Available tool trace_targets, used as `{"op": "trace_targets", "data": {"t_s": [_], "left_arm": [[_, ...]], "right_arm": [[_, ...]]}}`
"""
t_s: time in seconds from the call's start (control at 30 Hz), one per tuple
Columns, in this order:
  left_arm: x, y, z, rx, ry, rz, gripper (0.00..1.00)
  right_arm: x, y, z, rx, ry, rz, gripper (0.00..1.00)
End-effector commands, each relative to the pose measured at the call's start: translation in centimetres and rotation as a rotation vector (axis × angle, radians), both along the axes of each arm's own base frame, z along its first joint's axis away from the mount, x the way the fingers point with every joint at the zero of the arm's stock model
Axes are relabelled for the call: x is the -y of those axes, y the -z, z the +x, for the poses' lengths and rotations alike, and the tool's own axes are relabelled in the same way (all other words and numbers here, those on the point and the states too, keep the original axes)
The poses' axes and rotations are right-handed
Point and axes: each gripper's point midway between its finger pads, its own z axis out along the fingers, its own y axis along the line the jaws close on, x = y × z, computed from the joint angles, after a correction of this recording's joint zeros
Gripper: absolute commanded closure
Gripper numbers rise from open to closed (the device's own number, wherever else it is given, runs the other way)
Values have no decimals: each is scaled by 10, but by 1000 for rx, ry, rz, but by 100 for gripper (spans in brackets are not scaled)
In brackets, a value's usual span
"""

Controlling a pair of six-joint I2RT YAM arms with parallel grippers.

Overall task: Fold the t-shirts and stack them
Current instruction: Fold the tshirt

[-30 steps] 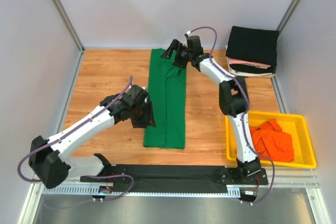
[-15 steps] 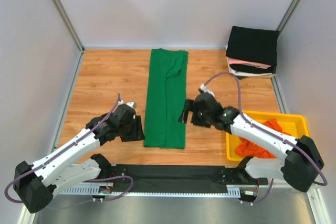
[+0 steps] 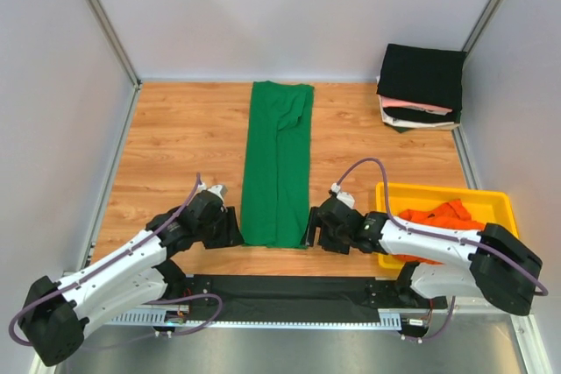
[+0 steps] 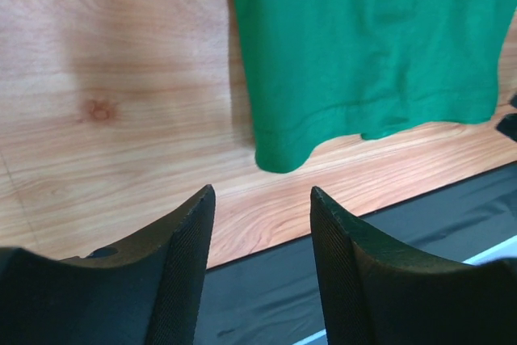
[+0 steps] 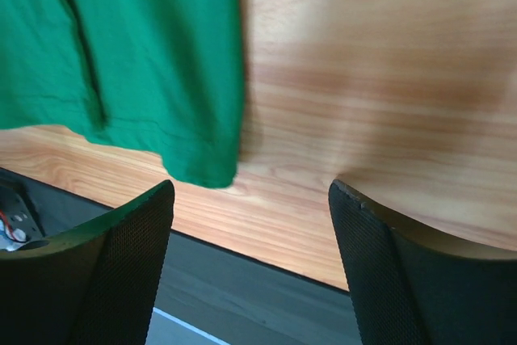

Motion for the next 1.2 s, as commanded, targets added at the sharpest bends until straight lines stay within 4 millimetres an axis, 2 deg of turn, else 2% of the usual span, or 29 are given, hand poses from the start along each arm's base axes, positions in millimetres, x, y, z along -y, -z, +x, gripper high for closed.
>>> {"op": "trace_targets", "data": {"t_s": [0.0,0.17,0.33,0.37,0.4,0.43,0.47,0.5,0.6,0.63,0.67,0.7,0.77,0.9,1.0,1.07,1.13,1.17], "left_arm": [[11,-14,15,75,5,-56,41],[16,-5,21,82,9,-53,37],[22,20,18,1,13,-37,40],[25,22,16,-8,21,-52,44],[26,25,13,-28,21,-55,49],[26,26,13,-31,17,-55,49],[25,27,10,-40,18,-56,54],[24,28,9,-42,16,-60,56],[20,27,8,-20,8,-67,63],[20,25,8,-8,9,-74,68],[19,25,8,-2,4,-73,81],[19,25,7,-3,8,-76,90],[21,22,4,-13,20,-88,100],[20,16,-5,-35,22,-112,100],[19,-2,-8,9,20,-162,100],[15,-13,-10,16,16,-161,100],[14,-33,-8,42,21,-163,100],[14,-39,-7,54,22,-159,100]], "right_arm": [[-22,-8,18,61,36,82,22],[-27,1,26,66,41,48,23],[-35,15,24,27,18,44,35],[-34,20,23,16,22,36,38],[-32,24,20,4,22,29,47],[-32,23,20,6,22,33,51],[-31,23,19,2,23,34,55],[-26,27,16,-5,29,24,63],[-21,26,11,-11,38,38,73],[-20,24,10,-8,40,48,76],[-18,24,9,-9,41,48,84],[-15,25,7,-15,43,44,88],[-12,23,4,-17,43,43,97],[-4,19,-6,-27,34,29,100],[-5,8,-11,-17,24,40,100],[-8,-7,-10,-1,18,52,100],[-4,-18,-8,13,24,28,100],[-8,-33,-1,39,25,32,100]]}}
